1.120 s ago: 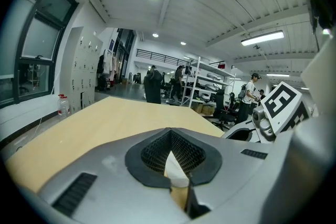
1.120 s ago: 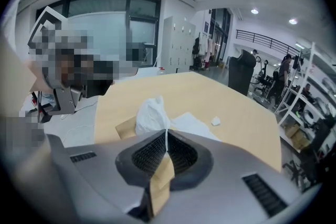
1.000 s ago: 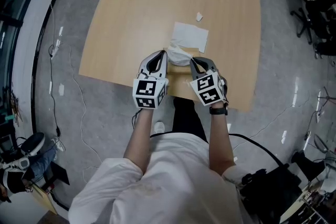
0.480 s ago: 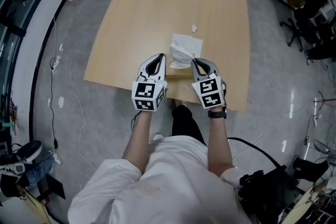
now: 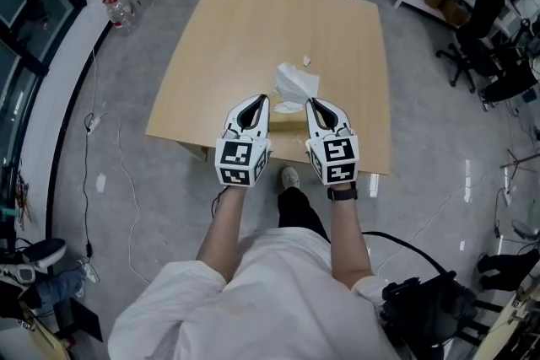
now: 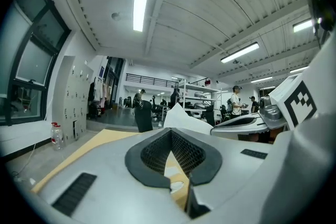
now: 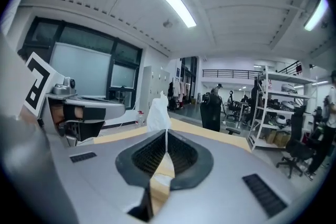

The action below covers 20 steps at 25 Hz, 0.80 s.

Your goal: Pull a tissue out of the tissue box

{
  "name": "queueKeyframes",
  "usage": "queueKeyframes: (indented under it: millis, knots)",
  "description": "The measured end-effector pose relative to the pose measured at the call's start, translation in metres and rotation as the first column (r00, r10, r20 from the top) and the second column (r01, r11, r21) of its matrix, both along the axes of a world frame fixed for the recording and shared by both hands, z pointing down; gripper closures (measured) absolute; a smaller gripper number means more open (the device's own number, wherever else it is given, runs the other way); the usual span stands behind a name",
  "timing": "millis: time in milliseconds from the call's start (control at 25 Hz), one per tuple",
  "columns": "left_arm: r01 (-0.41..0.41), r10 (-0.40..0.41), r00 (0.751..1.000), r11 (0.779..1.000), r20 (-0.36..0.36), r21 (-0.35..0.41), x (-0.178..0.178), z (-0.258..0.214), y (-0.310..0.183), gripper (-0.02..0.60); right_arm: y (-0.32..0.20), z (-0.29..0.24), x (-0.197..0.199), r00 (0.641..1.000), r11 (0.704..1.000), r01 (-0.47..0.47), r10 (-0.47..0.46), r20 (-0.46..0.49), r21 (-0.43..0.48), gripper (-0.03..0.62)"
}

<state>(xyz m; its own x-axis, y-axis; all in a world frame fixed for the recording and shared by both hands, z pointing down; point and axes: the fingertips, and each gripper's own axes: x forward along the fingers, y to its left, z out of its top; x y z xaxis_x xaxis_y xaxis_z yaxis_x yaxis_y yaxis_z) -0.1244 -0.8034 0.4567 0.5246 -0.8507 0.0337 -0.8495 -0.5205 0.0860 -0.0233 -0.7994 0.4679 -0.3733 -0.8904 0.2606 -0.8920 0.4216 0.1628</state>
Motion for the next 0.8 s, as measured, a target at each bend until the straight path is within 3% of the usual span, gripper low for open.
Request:
queueKeyframes:
  millis: [440, 800]
  knots:
    - [0.02, -0.018, 1.0, 0.995, -0.015, 0.095, -0.015, -0.046, 0.058, 0.591, 0.066, -0.054, -0.023, 0.994, 0.987, -0.035, 0.018, 0.11, 0.156, 0.582]
    - [-0.007, 0.008, 1.0, 0.992, -0.001, 0.129, -0.012, -0.053, 0.071, 0.591, 0.076, -0.065, -0.017, 0.984, 0.975, -0.117, 0.088, 0.155, 0.189, 0.582]
